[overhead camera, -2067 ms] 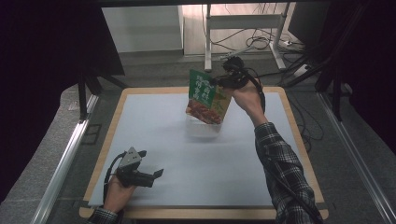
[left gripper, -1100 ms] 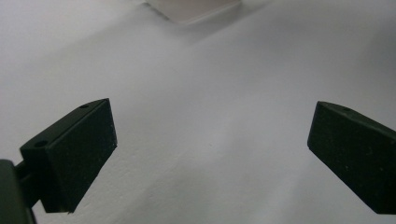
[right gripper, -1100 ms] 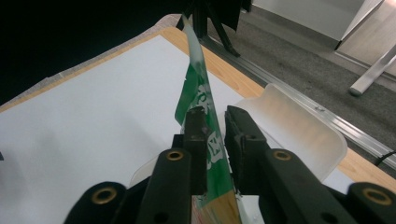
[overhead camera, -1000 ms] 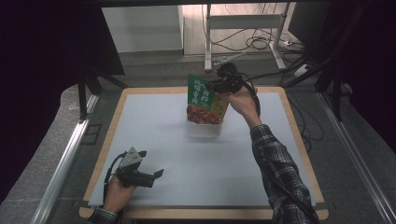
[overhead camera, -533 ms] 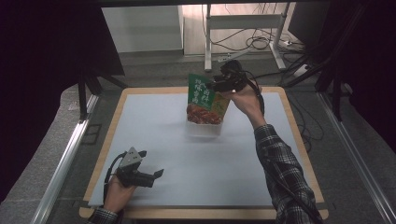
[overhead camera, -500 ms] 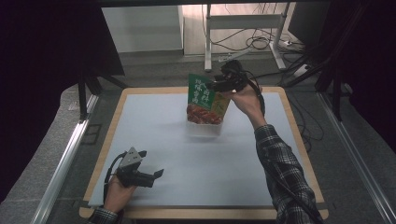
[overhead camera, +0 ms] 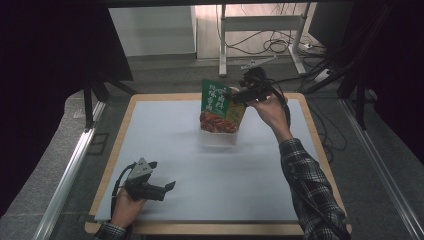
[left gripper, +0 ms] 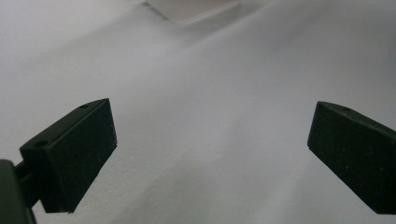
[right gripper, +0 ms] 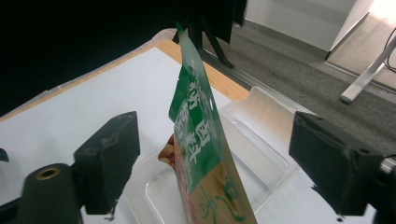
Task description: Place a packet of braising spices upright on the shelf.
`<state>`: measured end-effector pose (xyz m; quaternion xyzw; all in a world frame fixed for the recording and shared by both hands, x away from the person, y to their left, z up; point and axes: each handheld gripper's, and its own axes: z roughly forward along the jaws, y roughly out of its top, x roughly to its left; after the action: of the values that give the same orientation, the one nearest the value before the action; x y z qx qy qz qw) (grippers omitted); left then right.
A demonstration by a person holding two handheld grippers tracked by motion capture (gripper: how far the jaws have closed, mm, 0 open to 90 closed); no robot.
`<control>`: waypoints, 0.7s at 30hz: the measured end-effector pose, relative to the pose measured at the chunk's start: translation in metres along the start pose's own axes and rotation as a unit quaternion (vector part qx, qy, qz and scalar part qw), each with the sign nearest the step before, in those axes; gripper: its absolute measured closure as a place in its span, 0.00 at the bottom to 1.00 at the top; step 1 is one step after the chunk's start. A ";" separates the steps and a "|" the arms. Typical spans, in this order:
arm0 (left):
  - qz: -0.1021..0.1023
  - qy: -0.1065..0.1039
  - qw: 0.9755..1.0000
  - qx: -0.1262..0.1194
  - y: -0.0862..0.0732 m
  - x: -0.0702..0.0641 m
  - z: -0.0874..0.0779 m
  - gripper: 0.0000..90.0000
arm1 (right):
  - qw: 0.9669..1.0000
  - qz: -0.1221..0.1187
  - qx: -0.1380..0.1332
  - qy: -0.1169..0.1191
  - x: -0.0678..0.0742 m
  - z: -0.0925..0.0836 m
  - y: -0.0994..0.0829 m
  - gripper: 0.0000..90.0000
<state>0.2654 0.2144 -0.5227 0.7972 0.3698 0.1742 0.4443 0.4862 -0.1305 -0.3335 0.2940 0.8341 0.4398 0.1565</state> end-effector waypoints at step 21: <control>0.000 0.001 1.000 0.002 0.000 0.000 0.001 0.01 | 1.000 0.005 -0.013 0.013 0.007 -0.019 -0.028 0.00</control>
<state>0.2656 0.2139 -0.5232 0.7979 0.3701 0.1743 0.4428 0.4610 -0.1504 -0.3455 0.2902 0.8286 0.4556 0.1470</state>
